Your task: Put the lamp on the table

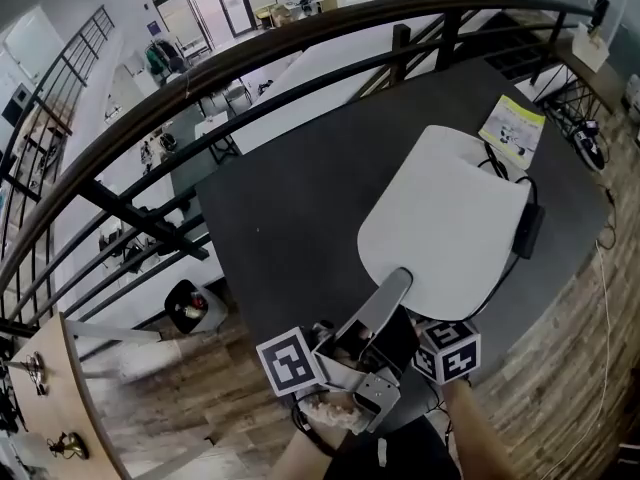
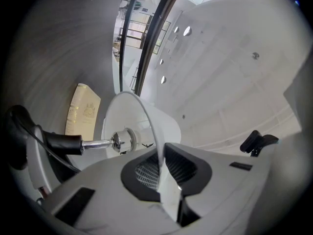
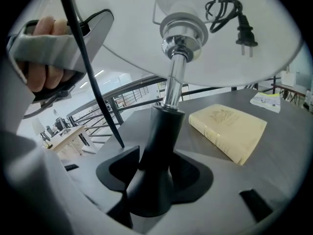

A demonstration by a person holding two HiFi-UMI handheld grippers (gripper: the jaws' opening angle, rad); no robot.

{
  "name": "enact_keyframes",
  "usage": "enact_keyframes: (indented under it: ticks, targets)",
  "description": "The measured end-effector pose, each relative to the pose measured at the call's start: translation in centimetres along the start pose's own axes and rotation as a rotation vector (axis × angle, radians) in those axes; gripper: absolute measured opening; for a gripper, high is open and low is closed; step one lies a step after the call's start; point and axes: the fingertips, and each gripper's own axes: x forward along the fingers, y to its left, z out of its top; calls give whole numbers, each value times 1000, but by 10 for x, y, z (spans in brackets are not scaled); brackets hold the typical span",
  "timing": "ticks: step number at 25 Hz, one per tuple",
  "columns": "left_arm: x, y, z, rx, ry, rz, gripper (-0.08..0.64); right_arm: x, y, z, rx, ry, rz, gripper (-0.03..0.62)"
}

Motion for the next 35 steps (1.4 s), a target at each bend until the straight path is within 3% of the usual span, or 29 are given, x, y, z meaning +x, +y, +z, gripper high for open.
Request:
enact_keyframes:
  ticks: [21, 35]
  targets:
    - [9, 29, 37, 25, -80, 14, 55, 42, -21, 8, -60, 36, 47, 220]
    - [9, 30, 30, 48, -99, -5, 54, 40, -22, 5, -74, 18, 68, 227]
